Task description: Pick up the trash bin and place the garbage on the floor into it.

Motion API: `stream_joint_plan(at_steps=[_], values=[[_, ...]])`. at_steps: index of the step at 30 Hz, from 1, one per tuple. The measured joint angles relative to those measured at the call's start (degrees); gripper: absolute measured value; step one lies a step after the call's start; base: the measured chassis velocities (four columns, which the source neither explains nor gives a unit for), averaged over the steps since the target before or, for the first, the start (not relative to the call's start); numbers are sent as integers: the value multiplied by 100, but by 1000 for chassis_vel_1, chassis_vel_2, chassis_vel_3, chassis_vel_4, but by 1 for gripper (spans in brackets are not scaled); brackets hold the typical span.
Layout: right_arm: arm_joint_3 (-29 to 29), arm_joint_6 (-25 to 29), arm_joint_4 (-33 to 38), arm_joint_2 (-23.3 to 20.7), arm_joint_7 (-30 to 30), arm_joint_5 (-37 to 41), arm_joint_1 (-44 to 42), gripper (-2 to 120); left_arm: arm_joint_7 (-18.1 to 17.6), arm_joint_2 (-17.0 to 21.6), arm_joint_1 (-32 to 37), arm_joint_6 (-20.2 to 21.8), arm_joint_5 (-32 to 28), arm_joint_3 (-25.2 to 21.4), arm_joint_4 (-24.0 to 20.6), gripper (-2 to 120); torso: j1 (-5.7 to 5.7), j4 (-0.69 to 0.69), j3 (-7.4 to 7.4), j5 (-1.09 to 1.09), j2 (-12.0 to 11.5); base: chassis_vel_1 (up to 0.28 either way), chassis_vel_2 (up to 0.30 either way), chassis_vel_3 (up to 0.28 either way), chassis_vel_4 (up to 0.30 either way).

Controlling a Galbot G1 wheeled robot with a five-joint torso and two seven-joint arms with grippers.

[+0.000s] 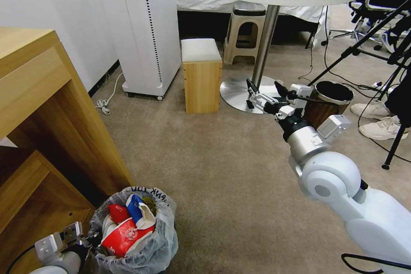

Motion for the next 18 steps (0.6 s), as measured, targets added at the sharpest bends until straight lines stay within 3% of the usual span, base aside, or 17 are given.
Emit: stream_joint_plan(at_steps=[4, 6, 11, 14, 16, 18], values=[[14, 4, 1, 12, -2, -19, -42, 100, 69, -12, 49, -53, 159, -14, -62, 23, 0, -1, 0, 1, 0, 0, 0, 0, 0], [28, 6, 10, 27, -9, -36, -72, 100, 149, -50, 126, -145, 384, -38, -127, 37, 0, 0, 0, 4, 0, 0, 0, 0, 0], [31, 27, 3, 53, -20, -77, -104, 100, 245, -104, 239, -271, 630, -76, -246, 51, 0, 2, 0, 4, 0, 0, 0, 0, 0], [65, 62, 5, 71, -27, -138, -194, 100, 411, -152, 323, -484, 1053, -149, -388, 67, 0, 2, 0, 5, 0, 0, 0, 0, 0], [69, 64, 5, 73, -27, -142, -199, 100, 433, -157, 329, -514, 1104, -155, -401, 69, 0, 2, -1, 5, 0, 0, 0, 0, 0], [139, 75, -29, 84, -20, -210, -247, 100, 596, -222, 351, -778, 1512, -197, -496, 80, 0, 3, 0, 5, 0, 0, 0, 0, 0]])
